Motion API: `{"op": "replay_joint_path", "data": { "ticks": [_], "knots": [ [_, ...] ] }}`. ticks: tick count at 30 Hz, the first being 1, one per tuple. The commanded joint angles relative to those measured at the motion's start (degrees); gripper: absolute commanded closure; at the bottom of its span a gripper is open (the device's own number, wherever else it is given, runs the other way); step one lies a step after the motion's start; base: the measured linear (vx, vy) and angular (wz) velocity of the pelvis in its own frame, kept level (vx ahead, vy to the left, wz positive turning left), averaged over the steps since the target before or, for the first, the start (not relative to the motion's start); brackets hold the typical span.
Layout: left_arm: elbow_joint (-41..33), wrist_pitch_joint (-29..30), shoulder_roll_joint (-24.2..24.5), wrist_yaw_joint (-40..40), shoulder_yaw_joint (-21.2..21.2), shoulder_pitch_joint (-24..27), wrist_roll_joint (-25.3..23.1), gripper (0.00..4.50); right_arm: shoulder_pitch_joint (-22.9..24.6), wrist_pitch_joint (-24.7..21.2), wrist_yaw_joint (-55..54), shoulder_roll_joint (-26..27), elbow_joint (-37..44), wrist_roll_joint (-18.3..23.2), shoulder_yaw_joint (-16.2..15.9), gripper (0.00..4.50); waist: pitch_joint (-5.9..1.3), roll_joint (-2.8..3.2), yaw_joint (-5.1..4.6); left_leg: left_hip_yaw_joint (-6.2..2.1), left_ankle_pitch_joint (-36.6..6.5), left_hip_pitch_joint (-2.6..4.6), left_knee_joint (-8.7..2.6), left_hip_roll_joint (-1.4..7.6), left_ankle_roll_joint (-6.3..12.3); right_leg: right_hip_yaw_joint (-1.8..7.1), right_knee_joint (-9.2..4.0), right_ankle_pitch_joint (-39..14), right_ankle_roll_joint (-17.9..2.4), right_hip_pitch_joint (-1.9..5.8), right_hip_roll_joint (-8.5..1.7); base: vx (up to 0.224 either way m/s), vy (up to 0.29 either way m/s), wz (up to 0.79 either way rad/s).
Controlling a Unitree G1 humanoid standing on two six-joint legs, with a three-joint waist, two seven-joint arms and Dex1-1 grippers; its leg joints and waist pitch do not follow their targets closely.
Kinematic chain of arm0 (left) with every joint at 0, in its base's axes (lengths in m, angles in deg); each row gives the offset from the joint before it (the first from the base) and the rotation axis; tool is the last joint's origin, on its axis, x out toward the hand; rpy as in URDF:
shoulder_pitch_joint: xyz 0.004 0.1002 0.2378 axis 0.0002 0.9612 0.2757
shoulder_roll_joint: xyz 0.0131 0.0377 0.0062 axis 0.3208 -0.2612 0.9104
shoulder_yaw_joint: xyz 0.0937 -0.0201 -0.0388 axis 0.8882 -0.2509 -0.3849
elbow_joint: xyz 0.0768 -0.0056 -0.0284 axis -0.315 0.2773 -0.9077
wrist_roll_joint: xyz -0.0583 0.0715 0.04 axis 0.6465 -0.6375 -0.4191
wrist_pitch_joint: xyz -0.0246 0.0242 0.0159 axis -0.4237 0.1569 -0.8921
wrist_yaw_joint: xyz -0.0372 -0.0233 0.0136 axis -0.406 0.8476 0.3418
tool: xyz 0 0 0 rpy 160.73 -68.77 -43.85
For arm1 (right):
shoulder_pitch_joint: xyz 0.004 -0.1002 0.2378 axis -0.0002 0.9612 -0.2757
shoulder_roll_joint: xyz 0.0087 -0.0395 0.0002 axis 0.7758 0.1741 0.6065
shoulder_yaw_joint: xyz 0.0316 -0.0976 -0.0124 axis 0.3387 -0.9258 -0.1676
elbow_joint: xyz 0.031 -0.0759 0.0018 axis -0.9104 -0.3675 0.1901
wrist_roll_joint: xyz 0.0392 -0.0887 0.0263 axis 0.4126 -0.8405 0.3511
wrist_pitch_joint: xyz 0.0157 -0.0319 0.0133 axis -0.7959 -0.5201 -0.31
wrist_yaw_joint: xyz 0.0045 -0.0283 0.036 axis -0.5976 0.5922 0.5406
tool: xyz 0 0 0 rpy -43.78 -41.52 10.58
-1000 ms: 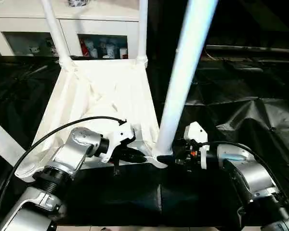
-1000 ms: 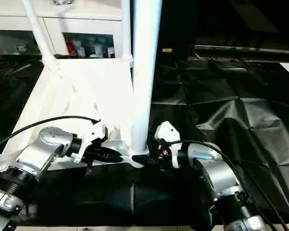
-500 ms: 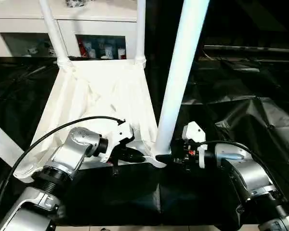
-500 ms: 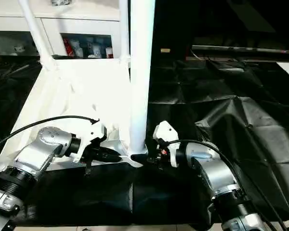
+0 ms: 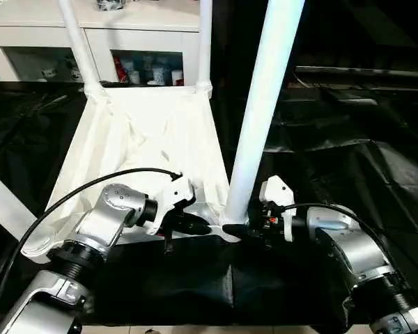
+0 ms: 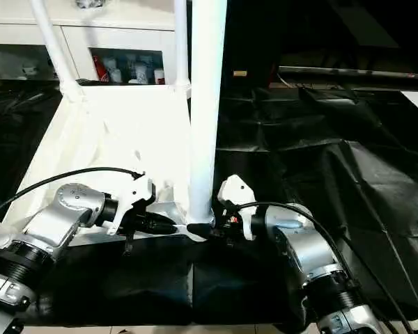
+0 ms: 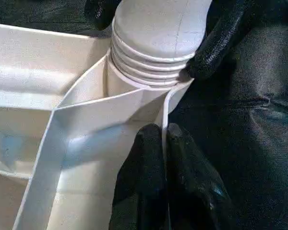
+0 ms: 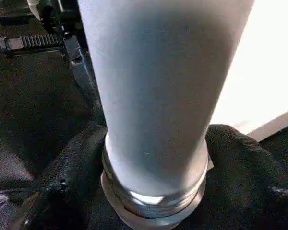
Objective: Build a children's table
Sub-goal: Rotate leg to tighten
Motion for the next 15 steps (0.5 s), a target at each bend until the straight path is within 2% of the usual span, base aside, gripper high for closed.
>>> {"op": "replay_joint_path", "data": {
  "ticks": [1,6,15],
  "knots": [
    [0.0,0.7,-0.4,1.0,1.3,0.7,0.4,4.5,-1.4,0.0,-0.4,-0.1,-0.6,-0.1,0.4,1.18,-3.55,-0.43,0.02,-0.59,-11.4,0.73,-3.31,1.28,2.48,1.88,-3.59,-9.6,-13.3,2.65,-2.82,0.0,0.0,0.0],
    [-0.2,0.7,-0.4,0.9,1.3,0.8,0.4,4.5,-1.3,-0.2,0.0,-0.2,-0.7,0.2,0.2,1.65,-3.54,-0.48,0.06,-0.6,-11.4,0.72,-3.3,1.29,2.37,1.91,-3.55,-9.6,-13.2,2.68,-2.82,0.0,0.0,0.0],
    [-0.3,0.9,-0.8,0.3,1.0,1.2,0.7,4.5,-0.4,-0.2,-0.8,0.4,-0.7,0.1,0.5,1.76,-3.58,-0.59,0.05,-0.54,-10.9,0.71,-3.21,1.25,2.63,1.92,-3.5,-9.2,-13.3,2.69,-2.79,0.0,0.0,0.0]
  ]
}}
